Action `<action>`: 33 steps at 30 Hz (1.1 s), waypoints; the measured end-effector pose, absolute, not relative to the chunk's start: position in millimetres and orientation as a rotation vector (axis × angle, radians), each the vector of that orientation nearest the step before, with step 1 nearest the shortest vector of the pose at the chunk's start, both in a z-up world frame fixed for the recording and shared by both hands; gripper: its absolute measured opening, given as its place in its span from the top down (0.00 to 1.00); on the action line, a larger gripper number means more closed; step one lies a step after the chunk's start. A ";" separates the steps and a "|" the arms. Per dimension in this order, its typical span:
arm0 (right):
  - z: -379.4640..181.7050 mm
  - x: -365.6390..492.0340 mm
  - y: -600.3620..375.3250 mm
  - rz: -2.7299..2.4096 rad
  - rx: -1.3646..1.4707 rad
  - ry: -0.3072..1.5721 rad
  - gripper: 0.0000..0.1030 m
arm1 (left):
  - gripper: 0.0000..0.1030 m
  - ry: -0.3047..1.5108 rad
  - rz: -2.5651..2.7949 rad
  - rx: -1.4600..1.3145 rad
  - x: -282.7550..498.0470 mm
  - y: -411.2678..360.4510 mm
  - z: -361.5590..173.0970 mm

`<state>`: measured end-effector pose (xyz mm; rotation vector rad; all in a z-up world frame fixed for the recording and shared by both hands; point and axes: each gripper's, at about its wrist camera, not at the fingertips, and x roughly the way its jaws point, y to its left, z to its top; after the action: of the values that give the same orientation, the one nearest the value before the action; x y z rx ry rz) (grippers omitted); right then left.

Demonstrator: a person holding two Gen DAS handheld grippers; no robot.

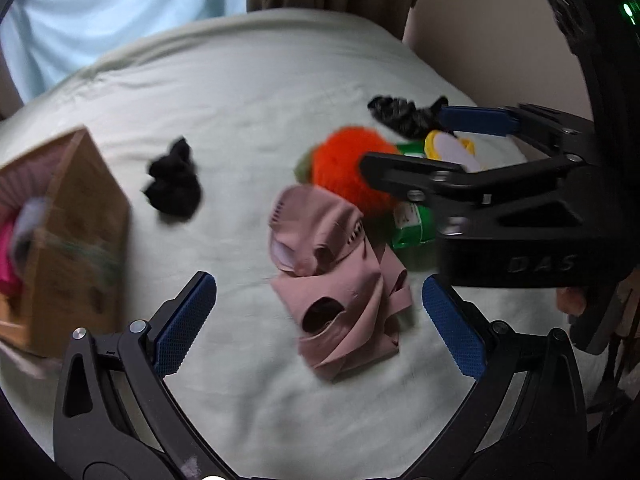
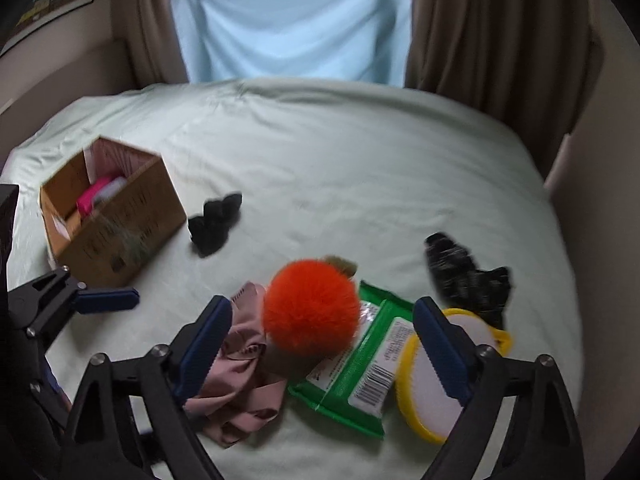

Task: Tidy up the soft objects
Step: 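Grasp the pink fabric with the left tool while the right tool grasps the orange pompom, then carry the pink fabric and orange pompom into the box and release both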

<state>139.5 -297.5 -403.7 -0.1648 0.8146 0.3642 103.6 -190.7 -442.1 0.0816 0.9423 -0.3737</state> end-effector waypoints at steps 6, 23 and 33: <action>-440.4 161.6 -295.4 0.425 -0.165 0.843 0.24 | 0.03 0.964 -0.363 0.123 117.0 -210.8 -480.1; -455.5 184.2 -303.2 0.485 -0.027 0.872 0.63 | 0.71 1.006 -0.360 0.126 149.8 -212.2 -501.6; -425.2 177.9 -300.7 0.496 0.016 0.829 0.64 | 0.77 0.976 -0.350 0.126 147.1 -196.4 -475.6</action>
<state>177.9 -300.7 -425.2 0.0161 0.8291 0.4956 147.1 -196.4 -475.6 0.1264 0.9759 -0.3495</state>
